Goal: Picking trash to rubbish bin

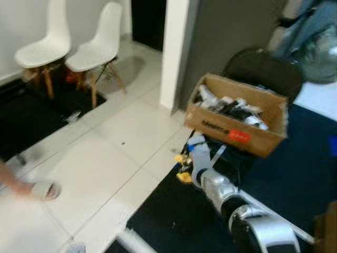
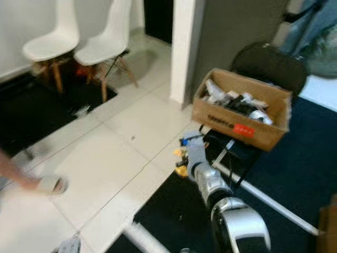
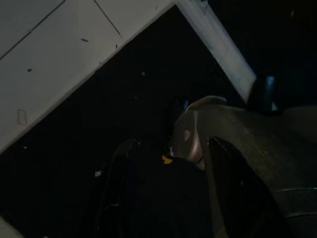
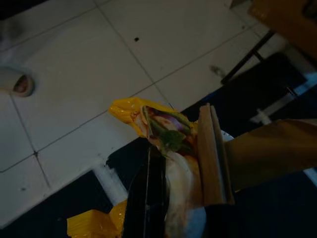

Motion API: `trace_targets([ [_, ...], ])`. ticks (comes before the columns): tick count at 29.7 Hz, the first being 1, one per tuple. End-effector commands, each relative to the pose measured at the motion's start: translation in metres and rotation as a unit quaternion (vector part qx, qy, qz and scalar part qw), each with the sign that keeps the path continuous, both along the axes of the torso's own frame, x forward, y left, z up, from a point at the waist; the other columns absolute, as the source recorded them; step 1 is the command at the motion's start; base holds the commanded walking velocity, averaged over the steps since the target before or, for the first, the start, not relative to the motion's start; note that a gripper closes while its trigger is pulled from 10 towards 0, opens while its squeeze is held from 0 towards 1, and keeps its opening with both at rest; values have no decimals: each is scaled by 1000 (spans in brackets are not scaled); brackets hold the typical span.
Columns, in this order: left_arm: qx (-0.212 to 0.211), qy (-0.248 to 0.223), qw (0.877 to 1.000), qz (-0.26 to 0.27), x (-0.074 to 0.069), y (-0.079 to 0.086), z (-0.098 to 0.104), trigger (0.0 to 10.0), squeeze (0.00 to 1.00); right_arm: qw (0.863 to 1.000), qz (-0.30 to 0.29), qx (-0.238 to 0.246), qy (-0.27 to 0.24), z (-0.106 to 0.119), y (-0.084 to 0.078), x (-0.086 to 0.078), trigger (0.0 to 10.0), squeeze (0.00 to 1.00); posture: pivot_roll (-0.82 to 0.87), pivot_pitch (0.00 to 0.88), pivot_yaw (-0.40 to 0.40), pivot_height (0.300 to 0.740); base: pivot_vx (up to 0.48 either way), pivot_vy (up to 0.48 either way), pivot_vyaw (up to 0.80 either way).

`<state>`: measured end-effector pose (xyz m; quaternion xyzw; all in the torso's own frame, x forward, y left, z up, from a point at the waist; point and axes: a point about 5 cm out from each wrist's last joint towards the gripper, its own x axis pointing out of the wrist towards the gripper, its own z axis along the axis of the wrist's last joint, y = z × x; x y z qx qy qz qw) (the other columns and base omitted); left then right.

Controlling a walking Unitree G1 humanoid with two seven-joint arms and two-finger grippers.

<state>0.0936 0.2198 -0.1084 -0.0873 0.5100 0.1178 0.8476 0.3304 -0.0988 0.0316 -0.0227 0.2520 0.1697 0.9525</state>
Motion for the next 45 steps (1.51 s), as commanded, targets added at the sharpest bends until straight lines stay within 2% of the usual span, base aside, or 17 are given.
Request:
trace_targets([
  [1, -10, 10, 1000, 7, -5, -4, -2, 10000, 0, 1000, -7, 0, -3, 1, -4, 2, 10000, 0, 115, 40, -7, 740, 0, 0, -756],
  [5, -11, 7, 1000, 8, -5, -2, -2, 10000, 0, 1000, -15, 0, -10, 4, -3, 4, 10000, 0, 124, 36, -9, 740, 0, 0, -756],
  [17, -13, 4, 1000, 4, -5, 1, -1, 10000, 0, 999, -22, -5, -26, 10, -2, 8, 10000, 0, 130, 32, 3, 740, 272, 0, 0],
  [37, -18, 7, 1000, 2, -8, -1, -2, 10000, 0, 999, -24, 0, -25, 10, -1, 8, 10000, 0, 137, 38, -7, 740, 330, 0, -783],
  [45, -19, 9, 1000, 4, -9, -2, -2, 10000, 0, 999, -17, -4, -30, 13, 2, 10, 10000, 0, 145, 34, -18, 740, 329, 0, 0],
])
